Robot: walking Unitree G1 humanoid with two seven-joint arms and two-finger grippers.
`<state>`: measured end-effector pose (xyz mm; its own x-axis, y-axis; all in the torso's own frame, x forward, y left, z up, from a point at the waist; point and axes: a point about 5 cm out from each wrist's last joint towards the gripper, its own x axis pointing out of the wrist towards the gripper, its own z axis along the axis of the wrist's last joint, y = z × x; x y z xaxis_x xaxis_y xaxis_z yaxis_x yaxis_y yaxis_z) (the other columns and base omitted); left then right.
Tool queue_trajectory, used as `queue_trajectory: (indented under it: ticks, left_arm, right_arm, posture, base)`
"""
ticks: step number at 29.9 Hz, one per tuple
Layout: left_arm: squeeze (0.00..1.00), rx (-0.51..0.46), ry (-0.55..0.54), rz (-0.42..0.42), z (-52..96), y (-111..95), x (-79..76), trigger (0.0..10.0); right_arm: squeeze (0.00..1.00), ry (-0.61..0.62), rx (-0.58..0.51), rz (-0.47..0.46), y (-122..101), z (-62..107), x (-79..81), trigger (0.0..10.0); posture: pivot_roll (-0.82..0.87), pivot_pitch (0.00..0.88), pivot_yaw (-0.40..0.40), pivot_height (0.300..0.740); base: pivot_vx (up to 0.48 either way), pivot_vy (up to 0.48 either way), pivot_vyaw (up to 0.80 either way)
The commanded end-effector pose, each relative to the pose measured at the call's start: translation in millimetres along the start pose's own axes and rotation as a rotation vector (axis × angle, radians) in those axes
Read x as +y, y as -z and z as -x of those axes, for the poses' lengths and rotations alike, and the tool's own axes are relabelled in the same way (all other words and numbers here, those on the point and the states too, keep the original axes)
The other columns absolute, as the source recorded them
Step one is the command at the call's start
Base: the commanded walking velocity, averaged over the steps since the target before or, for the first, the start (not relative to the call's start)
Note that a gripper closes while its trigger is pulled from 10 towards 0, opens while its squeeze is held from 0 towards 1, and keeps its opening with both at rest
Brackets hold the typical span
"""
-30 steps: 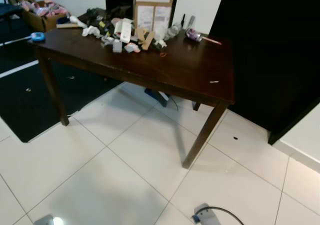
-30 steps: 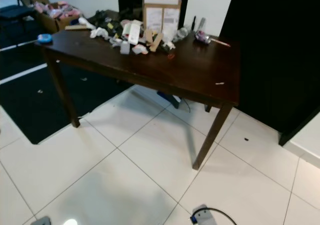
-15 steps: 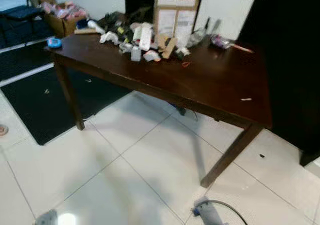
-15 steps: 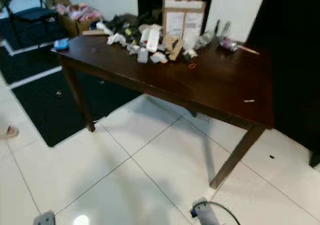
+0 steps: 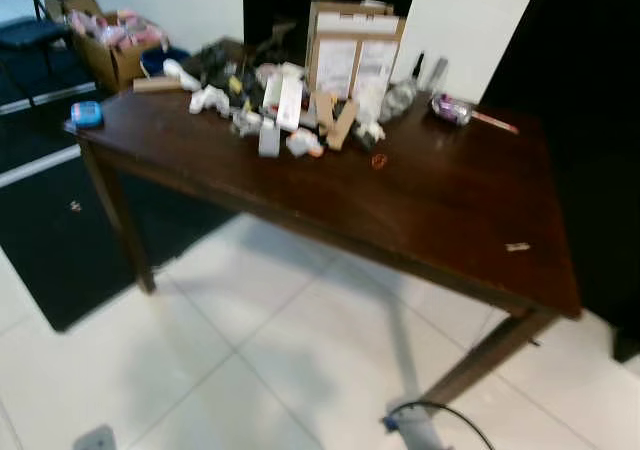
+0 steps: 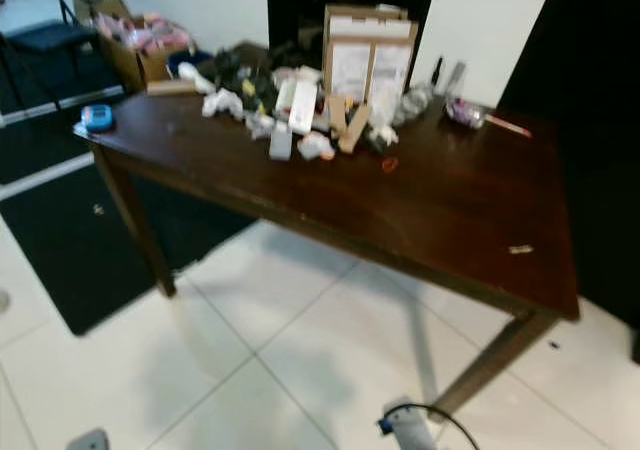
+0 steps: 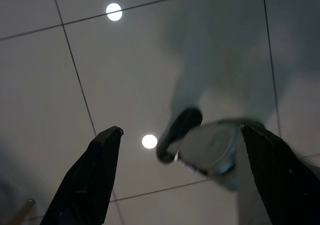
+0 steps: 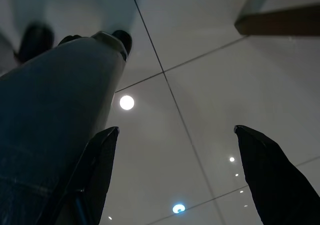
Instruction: Picking trash to rubbish bin
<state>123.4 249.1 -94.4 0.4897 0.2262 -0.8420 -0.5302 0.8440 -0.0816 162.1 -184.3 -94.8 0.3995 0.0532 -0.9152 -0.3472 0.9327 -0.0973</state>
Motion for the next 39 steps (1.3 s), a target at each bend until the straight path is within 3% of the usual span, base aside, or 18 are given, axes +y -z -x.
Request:
queue_trajectory:
  ticks: [1, 7, 16, 24, 29, 39]
  left_arm:
    - [0.00, 0.023, -0.023, 0.014, 2.2, 8, 5.7, 10.0]
    - [0.00, 0.019, -0.037, 0.022, 2.8, 7, 10.6, 10.0]
    - [0.00, 0.027, -0.060, 0.038, 4.9, 12, 16.7, 10.0]
    - [0.00, 0.031, -0.060, 0.038, 5.2, 14, 16.0, 10.0]
    - [0.00, 0.039, -0.075, 0.057, 5.8, 17, 17.1, 10.0]
    - [0.00, 0.066, -0.135, 0.097, 12.2, 31, 32.9, 10.0]
  right_arm:
    - [0.00, -0.012, 0.009, 0.004, 2, -0.3, 3.0, 10.0]
    - [0.00, -0.015, 0.014, 0.014, 2, -0.2, 2.5, 10.0]
    - [0.00, -0.020, 0.018, 0.020, 2, 0.3, -0.3, 10.0]
    - [0.00, -0.023, 0.007, 0.022, -1, 0.4, -2.0, 10.0]
    - [0.00, -0.088, -0.002, 0.018, -3, 0.4, 2.0, 10.0]
    - [0.00, -0.050, 0.033, 0.035, 6, 1.7, -4.5, 10.0]
  posture:
    - [0.19, 0.088, -0.084, 0.740]
    - [0.19, 0.088, -0.085, 0.740]
    - [0.20, 0.088, -0.089, 0.740]
    - [0.19, 0.095, -0.088, 0.740]
    - [0.19, 0.102, -0.086, 0.740]
    - [0.19, 0.114, -0.090, 0.740]
  base:
    - [0.371, 0.000, 0.00]
    - [0.368, 0.000, 0.00]
    - [0.367, 0.000, -0.80]
    - [0.363, 0.000, 0.00]
    - [0.067, 0.000, 0.21]
    - [0.000, 0.000, 0.24]
